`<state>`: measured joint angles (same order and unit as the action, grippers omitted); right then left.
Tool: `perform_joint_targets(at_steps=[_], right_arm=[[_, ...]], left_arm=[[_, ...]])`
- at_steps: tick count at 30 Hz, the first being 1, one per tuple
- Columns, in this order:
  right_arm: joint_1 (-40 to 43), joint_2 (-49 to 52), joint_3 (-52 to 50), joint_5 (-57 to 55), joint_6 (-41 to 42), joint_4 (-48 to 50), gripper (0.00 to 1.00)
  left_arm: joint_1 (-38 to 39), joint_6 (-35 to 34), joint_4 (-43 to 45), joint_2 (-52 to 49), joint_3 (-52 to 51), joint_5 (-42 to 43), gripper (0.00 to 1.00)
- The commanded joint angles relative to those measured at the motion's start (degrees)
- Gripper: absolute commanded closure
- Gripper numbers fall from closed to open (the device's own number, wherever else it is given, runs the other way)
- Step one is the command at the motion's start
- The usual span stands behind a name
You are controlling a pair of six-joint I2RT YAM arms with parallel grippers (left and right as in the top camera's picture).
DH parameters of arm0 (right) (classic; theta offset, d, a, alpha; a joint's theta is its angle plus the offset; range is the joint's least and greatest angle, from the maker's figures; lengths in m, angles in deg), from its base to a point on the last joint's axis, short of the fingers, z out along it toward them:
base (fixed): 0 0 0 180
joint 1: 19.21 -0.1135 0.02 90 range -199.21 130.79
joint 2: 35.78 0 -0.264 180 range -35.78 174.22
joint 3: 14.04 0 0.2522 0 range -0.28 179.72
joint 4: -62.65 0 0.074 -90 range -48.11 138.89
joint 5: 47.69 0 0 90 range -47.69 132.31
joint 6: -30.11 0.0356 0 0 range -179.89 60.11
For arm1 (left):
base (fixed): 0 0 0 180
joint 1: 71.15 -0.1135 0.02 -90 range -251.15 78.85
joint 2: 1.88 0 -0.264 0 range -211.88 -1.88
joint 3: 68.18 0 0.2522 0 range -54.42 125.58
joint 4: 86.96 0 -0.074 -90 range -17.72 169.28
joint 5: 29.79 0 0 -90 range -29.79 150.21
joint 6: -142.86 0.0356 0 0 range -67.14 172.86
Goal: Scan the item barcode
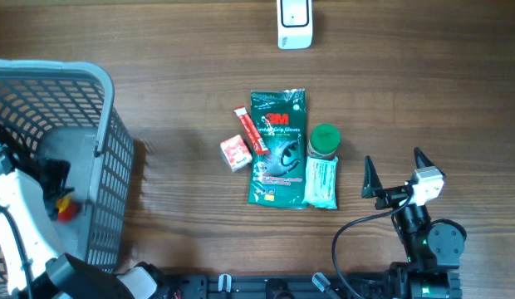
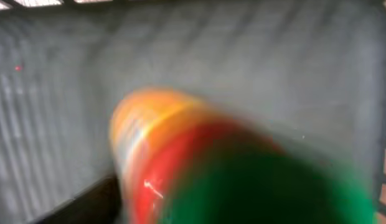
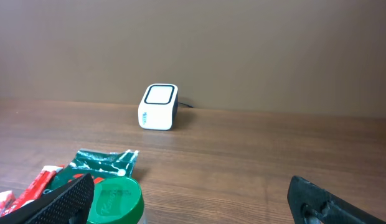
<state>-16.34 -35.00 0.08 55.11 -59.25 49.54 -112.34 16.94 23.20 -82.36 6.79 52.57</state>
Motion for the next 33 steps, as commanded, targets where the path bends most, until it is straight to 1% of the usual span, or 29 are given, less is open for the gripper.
perform_joint_targets(at_steps=[1,3,5,8,13,18,21,22,23,24,25,26,27,29,31,33], right_arm=[[-0.35,-0.24,-0.04,-0.74,0.85,0.2,0.0],[-0.35,-0.24,-0.04,-0.74,0.85,0.2,0.0],[-0.35,-0.24,-0.07,-0.74,0.85,0.2,0.0],[-0.35,-0.24,-0.04,-0.76,0.85,0.17,0.0],[-0.35,-0.24,-0.07,-0.74,0.85,0.2,0.0],[-0.35,-0.24,-0.07,-0.76,0.87,0.2,0.0],[-0.35,-0.24,-0.04,-0.74,0.85,0.2,0.01],[-0.35,-0.24,-0.07,-0.76,0.85,0.2,0.0],[-0.35,-0.24,-0.07,-0.74,0.85,0.2,0.0],[-0.35,-0.24,-0.07,-0.76,0.87,0.2,0.0],[-0.35,-0.24,-0.04,-0.76,0.85,0.2,0.0],[-0.35,-0.24,-0.04,-0.76,0.87,0.2,0.01],[-0.35,-0.24,-0.04,-0.74,0.85,0.2,0.0],[-0.35,-0.24,-0.04,-0.74,0.85,0.2,0.0],[-0.35,-0.24,-0.07,-0.74,0.87,0.2,0.0],[-0.35,-0.24,-0.07,-0.74,0.87,0.2,0.0]], left_arm=[[-0.17,0.17,-0.46,-0.28,-0.72,0.57,0.52],[-0.17,0.17,-0.48,0.11,-0.59,0.57,0.56],[-0.17,0.15,-0.85,0.81,0.2,0.59,0.63],[-0.17,0.15,-3.34,2.69,3.87,0.61,0.65],[-0.17,0.17,-6.21,6.86,9.29,2.38,0.65],[-0.17,0.15,-6.08,12.7,12.87,9.2,0.65],[-0.17,0.17,-6.1,15.67,14.25,10.43,0.64],[-0.2,0.72,-5.55,17.27,14.34,10.36,0.62],[-0.2,1.05,-5.42,17.94,14.34,9.55,0.55],[-0.2,1.03,-5.55,18.12,14.34,8.15,0.44],[-0.2,1.03,-5.7,17.99,14.32,6.56,0.28],[-0.2,1.03,-5.88,17.7,14.27,5.16,0.05],[-0.2,1.03,-6.16,17.03,14.05,2.16,0.0],[-0.2,1.01,-6.56,15.02,13.07,-3.93,0.0],[-0.63,0.74,-6.32,12.55,11.87,-6.03,0.0],[-1.44,0.57,-5.81,9.73,11.39,-6.19,0.0]])
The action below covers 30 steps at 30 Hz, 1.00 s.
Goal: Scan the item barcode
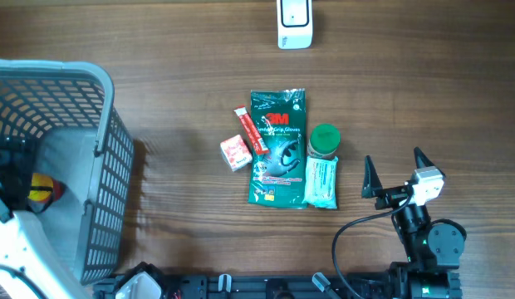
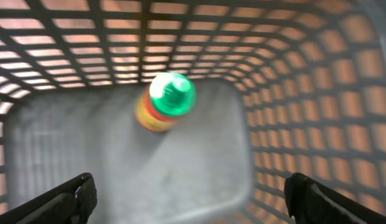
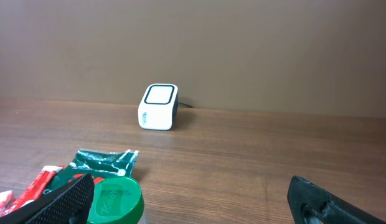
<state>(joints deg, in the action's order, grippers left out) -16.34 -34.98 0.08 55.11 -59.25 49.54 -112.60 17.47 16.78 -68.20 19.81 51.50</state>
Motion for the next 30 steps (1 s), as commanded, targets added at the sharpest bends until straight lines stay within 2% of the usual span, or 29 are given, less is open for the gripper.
perform_joint_targets(at_steps=[1,7,17,22,26,27,30], right_arm=[[-0.35,-0.26,-0.04,-0.76,0.87,0.2,0.0],[-0.35,-0.26,-0.07,-0.74,0.87,0.2,0.0],[-0.35,-0.26,-0.04,-0.74,0.87,0.2,0.0],[-0.35,-0.26,-0.04,-0.74,0.85,0.2,0.0],[-0.35,-0.26,-0.07,-0.74,0.87,0.2,0.0],[-0.35,-0.26,-0.04,-0.74,0.85,0.2,0.0],[-0.35,-0.26,-0.04,-0.74,0.87,0.2,0.0]], left_arm=[[-1.64,0.04,0.87,-5.95,-1.66,-5.09,0.0],[-5.11,0.04,2.12,-15.19,-1.66,-5.03,0.0],[-5.18,0.52,5.99,-24.15,-1.66,-2.95,0.02],[-5.16,0.63,6.8,-25.14,-1.66,-6.1,0.32],[-5.16,0.72,6.45,-25.14,-1.66,-7.87,0.62],[-5.16,0.72,6.38,-25.14,-1.66,-7.87,0.66],[-5.01,0.7,5.66,-24.68,-1.64,-7.85,0.67]])
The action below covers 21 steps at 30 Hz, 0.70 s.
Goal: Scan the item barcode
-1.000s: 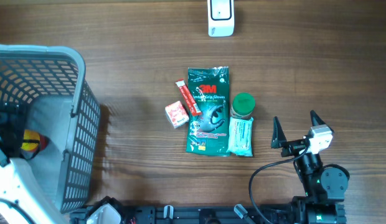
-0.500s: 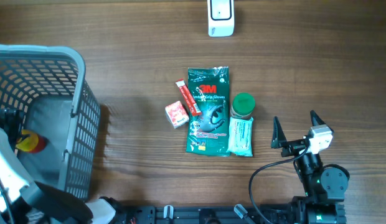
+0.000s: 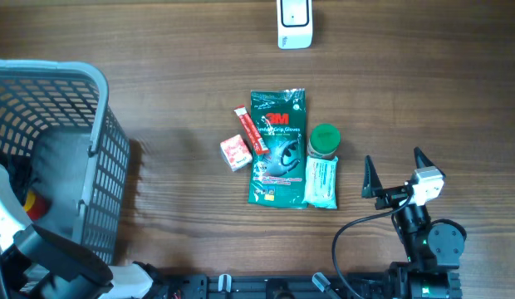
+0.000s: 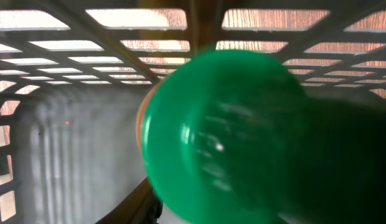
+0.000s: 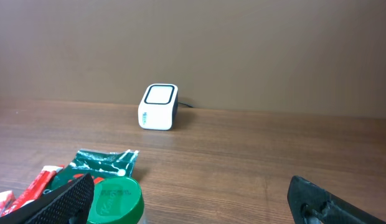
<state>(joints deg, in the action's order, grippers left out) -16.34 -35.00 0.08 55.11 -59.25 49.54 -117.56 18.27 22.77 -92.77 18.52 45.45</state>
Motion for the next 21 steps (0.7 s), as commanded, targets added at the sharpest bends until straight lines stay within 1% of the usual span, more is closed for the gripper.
perform_joint_targets(at_steps=[1,2,4,5,6,7,10,13,15,17,20,21], right_arm=[[-0.35,-0.24,-0.04,-0.74,0.87,0.2,0.0],[-0.35,-0.24,-0.07,-0.74,0.85,0.2,0.0],[-0.35,-0.24,-0.07,-0.74,0.87,0.2,0.0],[-0.35,-0.24,-0.07,-0.76,0.85,0.2,0.0],[-0.35,-0.24,-0.04,-0.74,0.85,0.17,0.0],[-0.35,-0.24,-0.07,-0.74,0.85,0.2,0.0],[-0.35,-0.24,-0.04,-0.74,0.87,0.2,0.0],[-0.35,-0.24,-0.04,-0.76,0.87,0.17,0.0],[-0.35,-0.24,-0.04,-0.74,0.85,0.2,0.0],[-0.35,-0.24,-0.04,-0.74,0.87,0.2,0.0],[-0.35,-0.24,-0.07,-0.76,0.85,0.2,0.0],[-0.35,-0.24,-0.04,-0.76,0.87,0.2,0.0]], left_arm=[[0.44,-0.11,-0.92,0.31,-0.35,-1.79,0.62],[0.96,-0.11,-1.18,0.66,-0.35,-1.79,0.59],[2.86,-0.07,-1.62,2.05,-0.35,-1.81,0.47],[3.93,0.33,-1.57,3.02,-0.35,-1.84,0.43],[5.62,1.36,-1.31,4.39,-0.35,-2.08,0.32],[7.21,1.38,-1.38,6.08,-0.35,-3.69,0.0],[10.12,1.14,-2.99,10.88,-0.35,-10.27,0.0],[10.23,-1.62,-5.44,14.25,-0.35,-15.65,0.0],[10.14,-2.1,-6.97,14.84,-0.37,-18.1,0.0],[10.12,-2.16,-7.28,14.71,-0.5,-18.8,0.0],[8.5,-6.78,-6.36,14.58,-1.7,-18.71,0.0],[7.69,-7.26,-5.95,14.43,-2.25,-18.25,0.0]])
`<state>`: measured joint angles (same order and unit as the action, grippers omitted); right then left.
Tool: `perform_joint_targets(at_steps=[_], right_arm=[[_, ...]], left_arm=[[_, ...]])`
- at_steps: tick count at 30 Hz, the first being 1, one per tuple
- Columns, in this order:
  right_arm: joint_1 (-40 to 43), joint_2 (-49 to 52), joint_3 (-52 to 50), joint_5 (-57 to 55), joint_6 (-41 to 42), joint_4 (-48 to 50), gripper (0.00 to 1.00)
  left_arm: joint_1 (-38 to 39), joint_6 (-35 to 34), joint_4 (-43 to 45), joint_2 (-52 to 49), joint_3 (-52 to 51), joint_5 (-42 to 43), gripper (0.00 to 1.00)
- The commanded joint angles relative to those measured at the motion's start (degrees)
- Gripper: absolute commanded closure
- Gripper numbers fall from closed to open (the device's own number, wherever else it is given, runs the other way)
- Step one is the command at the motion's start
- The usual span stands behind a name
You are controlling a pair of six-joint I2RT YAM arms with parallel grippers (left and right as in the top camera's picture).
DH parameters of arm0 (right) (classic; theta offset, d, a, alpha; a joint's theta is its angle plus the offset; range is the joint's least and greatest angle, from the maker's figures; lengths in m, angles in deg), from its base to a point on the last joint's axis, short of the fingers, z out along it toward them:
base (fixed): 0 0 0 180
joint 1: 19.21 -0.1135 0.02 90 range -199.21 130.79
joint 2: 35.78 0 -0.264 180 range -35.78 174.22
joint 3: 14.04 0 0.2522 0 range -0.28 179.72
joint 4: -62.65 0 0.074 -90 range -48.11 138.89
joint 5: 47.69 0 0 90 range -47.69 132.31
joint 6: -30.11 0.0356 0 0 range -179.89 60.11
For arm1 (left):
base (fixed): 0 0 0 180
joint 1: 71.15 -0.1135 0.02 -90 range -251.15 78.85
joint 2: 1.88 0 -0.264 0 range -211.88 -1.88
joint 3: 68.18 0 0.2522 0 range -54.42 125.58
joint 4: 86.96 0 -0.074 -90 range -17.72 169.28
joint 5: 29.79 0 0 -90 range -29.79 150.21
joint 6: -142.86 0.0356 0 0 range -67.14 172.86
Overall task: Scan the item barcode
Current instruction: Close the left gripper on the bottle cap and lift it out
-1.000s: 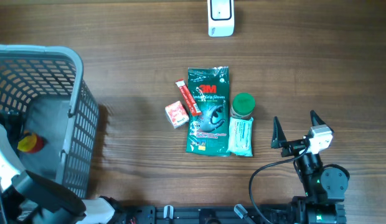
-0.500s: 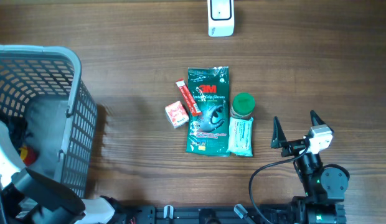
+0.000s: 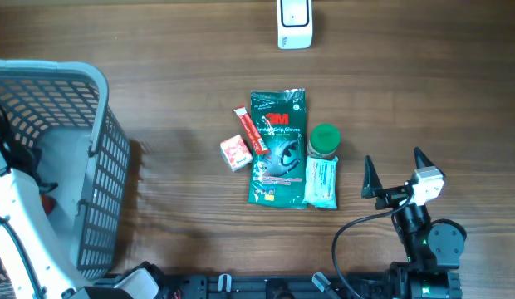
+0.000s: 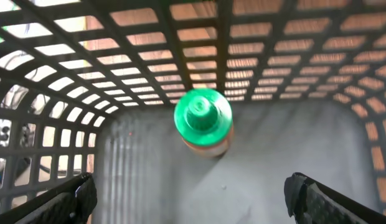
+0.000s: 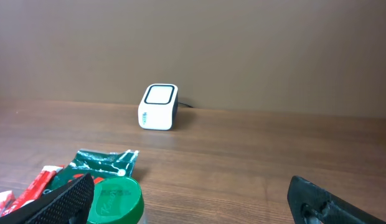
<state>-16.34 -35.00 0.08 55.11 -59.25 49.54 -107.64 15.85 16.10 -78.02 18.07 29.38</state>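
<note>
A bottle with a green cap and orange-red body stands on the floor of the grey basket. My left gripper hangs open inside the basket, above the bottle and apart from it, with nothing between its fingers. In the overhead view only a red bit of the bottle shows beside my left arm. The white barcode scanner stands at the far edge of the table. My right gripper rests open near the front right, empty.
In the middle of the table lie a green glove pack, a red stick pack, a small red box, a green-lidded jar and a wipes pack. The basket walls close in around my left gripper.
The green cap filled the left wrist view close up; now the bottle is farther off and whole in view, upright in the basket. My left arm has shifted in the basket. The right arm is unmoved.
The bottle first loomed blurred and close in the left wrist view, inside the basket. Then my left gripper was open with the bottle lying apart from it. Then the cap was close again. Now the gripper is open and clear of the standing bottle. The right arm stayed still.
</note>
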Motion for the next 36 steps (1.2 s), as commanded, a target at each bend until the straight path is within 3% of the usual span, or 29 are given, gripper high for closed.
perform_joint_targets(at_steps=[1,7,12,26,27,33,36], right_arm=[[-0.35,-0.24,-0.04,-0.74,0.87,0.2,0.0],[-0.35,-0.24,-0.04,-0.74,0.85,0.2,0.0],[-0.35,-0.24,-0.07,-0.74,0.85,0.2,0.0],[-0.35,-0.24,-0.07,-0.74,0.85,0.2,0.0],[-0.35,-0.24,-0.04,-0.76,0.87,0.2,0.0],[-0.35,-0.24,-0.04,-0.76,0.85,0.2,0.0],[-0.35,-0.24,-0.07,-0.74,0.85,0.17,0.0]], left_arm=[[-3.19,-4.83,1.27,-0.52,-2.47,-1.51,0.0],[-10.4,-4.07,7.65,-4.07,-6.58,4.42,0.0],[-10.75,-2.01,11.41,-7.23,-6.67,8.33,0.0],[-10.71,0.83,16.61,-8.61,-7.34,4.17,0.0],[-10.71,0.85,17.16,-9.01,-7.61,4.17,0.02],[-10.71,0.85,17.31,-10.88,-7.67,3.48,0.38],[-10.6,2.6,17.35,-10.16,-7.54,2.78,0.5]])
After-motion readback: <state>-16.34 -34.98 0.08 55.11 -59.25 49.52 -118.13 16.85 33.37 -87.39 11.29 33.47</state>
